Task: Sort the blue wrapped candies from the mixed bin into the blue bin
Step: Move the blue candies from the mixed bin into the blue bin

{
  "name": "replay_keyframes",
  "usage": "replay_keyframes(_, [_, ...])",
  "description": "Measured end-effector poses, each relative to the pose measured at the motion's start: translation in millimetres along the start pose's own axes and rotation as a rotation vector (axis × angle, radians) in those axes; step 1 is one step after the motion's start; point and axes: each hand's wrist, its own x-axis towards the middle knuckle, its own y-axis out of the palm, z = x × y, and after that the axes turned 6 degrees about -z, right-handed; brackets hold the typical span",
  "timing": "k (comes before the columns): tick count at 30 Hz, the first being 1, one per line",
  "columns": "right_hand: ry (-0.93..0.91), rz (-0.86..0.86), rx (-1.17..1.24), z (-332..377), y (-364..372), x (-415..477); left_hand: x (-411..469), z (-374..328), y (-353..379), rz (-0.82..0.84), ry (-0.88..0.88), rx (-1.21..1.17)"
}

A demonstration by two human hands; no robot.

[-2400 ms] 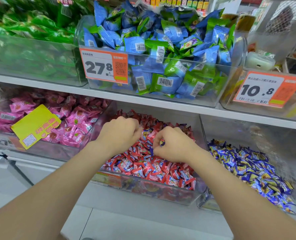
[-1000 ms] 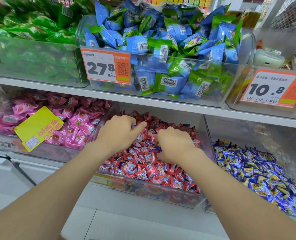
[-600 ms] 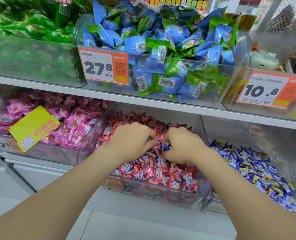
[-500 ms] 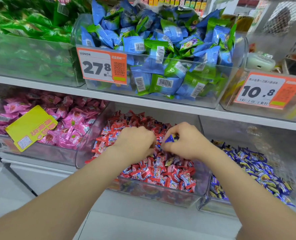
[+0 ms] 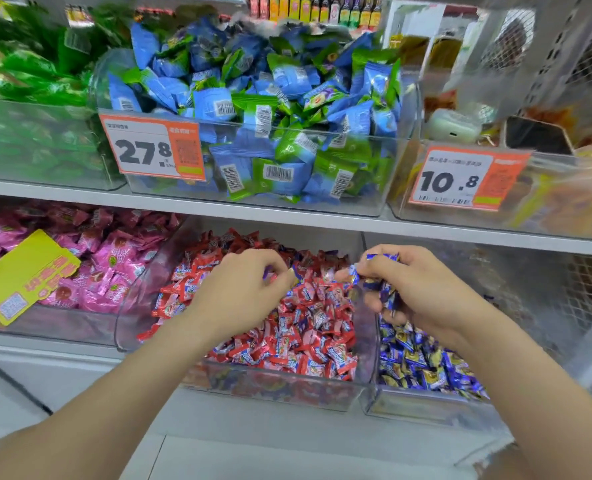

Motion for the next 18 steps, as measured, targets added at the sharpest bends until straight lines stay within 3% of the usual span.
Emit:
replay_keyframes(2, [-0.014, -0.075, -0.071, -5.7, -18.1, -6.1, -3.9, -12.5, 0.7, 0.041, -0.018, -0.136])
replay_keyframes(5, [-0.07, -0.297, -0.479, -24.4, -49.0, -12.5, -7.0, -44.5, 13.2, 0.068, 0.004, -0.242])
replay_keyframes(7, [-0.026, -0.286, -0.676, -36.5, -67.8, -15.7, -6.8, -75.1, 26.2, 0.081, 0.068, -0.279])
replay_keyframes(10, [0.043, -0.222, -0.583, -47.5, -89.7, -19.6, 1.4, -122.2, 49.9, 0.066, 0.197, -0.233])
replay_keyframes(13, [0.018, -0.258, -0.498, -54.8, -105.0, -25.4, 16.4, -152.1, 82.0, 0.094, 0.212, -0.158])
replay_keyframes(18, [-0.002, -0.417, -0.648, -58.6, -114.4, -35.0, 29.3, -151.1, 116.1, 0.328, 0.169, -0.128])
